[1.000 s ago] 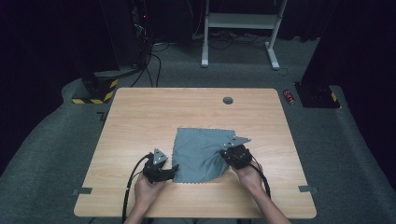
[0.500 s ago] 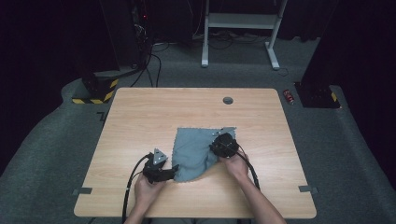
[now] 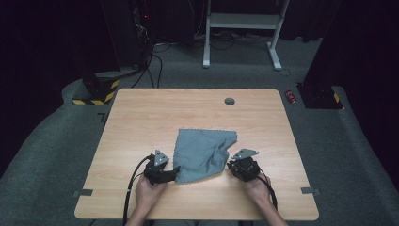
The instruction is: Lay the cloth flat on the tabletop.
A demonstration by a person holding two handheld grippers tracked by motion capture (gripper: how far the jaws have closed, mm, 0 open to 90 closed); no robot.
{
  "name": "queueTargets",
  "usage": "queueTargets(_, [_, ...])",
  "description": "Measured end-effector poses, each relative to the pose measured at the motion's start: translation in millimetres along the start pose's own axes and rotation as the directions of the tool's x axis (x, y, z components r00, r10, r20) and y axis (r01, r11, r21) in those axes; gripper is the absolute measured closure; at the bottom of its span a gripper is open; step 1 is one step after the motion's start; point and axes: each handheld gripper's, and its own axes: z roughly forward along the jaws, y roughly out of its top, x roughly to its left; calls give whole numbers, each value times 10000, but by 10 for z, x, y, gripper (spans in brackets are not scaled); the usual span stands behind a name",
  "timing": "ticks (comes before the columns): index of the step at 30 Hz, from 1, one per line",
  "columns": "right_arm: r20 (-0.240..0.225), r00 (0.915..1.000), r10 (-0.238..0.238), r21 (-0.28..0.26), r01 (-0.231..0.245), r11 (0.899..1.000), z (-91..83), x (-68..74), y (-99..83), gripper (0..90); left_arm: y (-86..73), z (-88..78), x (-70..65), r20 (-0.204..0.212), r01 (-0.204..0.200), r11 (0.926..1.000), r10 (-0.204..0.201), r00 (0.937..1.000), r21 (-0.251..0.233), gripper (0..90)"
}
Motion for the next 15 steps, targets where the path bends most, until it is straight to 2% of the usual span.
queueTargets(5, [-119, 9998, 172, -166, -174, 9997, 107, 28, 31, 804, 0, 0, -1, -5, -1, 10000, 1, 10000, -1, 334])
queueTargets(6, [-151, 9995, 273, -262, -276, 9993, 163, 31, 88, 798, 0, 0, -1, -6, 3, 10000, -3, 10000, -2, 334])
queueTargets(9, [-81, 9998, 191, -454, -194, 9988, 218, 63, 177, 792, 0, 0, -1, -6, 5, 10000, -5, 10000, -3, 334])
queueTargets(11, [-81, 9998, 197, -517, -201, 9985, 225, 72, 199, 789, 0, 0, -1, -7, 0, 10000, 0, 10000, -1, 334])
queueTargets(15, [-142, 9999, 70, -809, -82, 9967, 253, 119, 375, 776, 0, 0, 0, -7, -6, 10000, 6, 10000, 3, 334])
